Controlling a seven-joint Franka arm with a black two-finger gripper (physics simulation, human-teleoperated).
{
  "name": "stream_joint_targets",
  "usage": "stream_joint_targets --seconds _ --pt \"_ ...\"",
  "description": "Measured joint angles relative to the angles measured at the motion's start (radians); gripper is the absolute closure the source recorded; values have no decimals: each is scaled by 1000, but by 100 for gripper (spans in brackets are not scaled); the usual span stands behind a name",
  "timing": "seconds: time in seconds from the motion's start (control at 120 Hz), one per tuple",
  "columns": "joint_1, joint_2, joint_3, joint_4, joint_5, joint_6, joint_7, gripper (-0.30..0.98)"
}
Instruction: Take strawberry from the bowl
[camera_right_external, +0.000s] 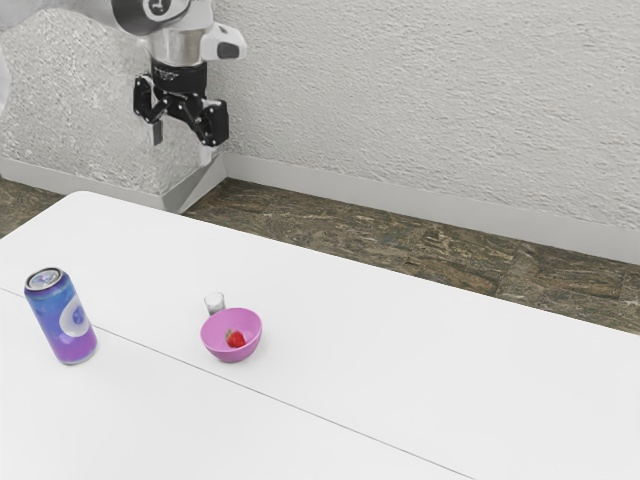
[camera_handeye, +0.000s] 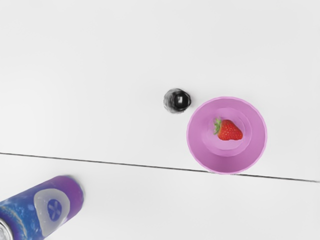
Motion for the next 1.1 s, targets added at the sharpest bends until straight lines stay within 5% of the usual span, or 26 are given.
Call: stream_joint_targets --seconds 0.367,1.1 --pt "-4 36 -55 -74 -34 168 -41 0" --pt "3 -46 3 -717 -207 676 -97 25"
